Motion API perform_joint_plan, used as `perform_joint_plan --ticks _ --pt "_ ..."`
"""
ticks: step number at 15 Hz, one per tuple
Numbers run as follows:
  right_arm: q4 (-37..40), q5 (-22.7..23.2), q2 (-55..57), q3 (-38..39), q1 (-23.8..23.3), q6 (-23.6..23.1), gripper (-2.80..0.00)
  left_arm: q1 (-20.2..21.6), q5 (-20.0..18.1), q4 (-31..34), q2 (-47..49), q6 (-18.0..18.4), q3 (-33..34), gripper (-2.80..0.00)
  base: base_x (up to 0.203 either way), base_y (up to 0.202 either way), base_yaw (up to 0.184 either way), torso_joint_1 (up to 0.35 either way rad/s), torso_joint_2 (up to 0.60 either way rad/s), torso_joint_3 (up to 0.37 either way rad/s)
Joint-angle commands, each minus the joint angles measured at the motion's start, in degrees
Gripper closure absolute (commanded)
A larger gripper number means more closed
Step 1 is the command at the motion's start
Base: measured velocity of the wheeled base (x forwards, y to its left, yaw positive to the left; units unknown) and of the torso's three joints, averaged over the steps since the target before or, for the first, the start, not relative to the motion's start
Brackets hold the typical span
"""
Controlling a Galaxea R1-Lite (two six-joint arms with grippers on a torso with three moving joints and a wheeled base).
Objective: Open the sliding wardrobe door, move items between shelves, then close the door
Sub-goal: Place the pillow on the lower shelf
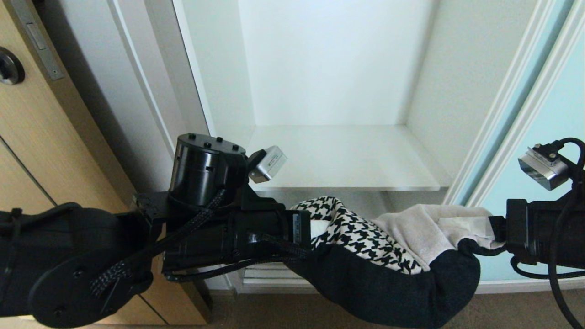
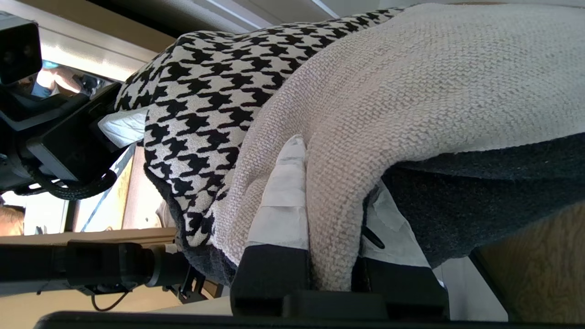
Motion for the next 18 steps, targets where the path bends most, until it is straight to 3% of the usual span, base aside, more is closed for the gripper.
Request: perform_joint_plan --ticks 1,5,14,16,18 --pt "0.01 0.26 0.29 0.05 0.45 0.18 0.0 -0.02 -0.09 -0.25 0.14 -0.31 0.12 0.0 0.0 0.0 0.0 0.0 0.0 0.0" --pt "-0.04 0.17 -0.31 0.31 1.07 0.27 0.0 0.04 -0.09 -0.29 0.37 -0.86 0.15 0.0 0.0 0.0 0.0 0.0 0.0 0.0" --pt "-0.04 0.17 0.03 -0.39 1.68 0.27 0.0 0.13 -0.01 -0.37 0.37 -0.95 -0.38 0.0 -0.184 0.0 -0.001 0.002 0.0 0.003" --pt "0.04 0.17 0.12 -0.3 1.99 0.27 0.0 0.13 0.2 -0.29 0.76 -0.9 -0.12 0.0 -0.03 0.0 -0.003 0.0 0.0 0.002" --pt "0.04 0.17 0.66 -0.13 2.46 0.28 0.0 0.04 4.13 -0.29 2.14 -0.93 -0.73 0.0 0.0 0.0 0.0 0.0 0.0 0.0"
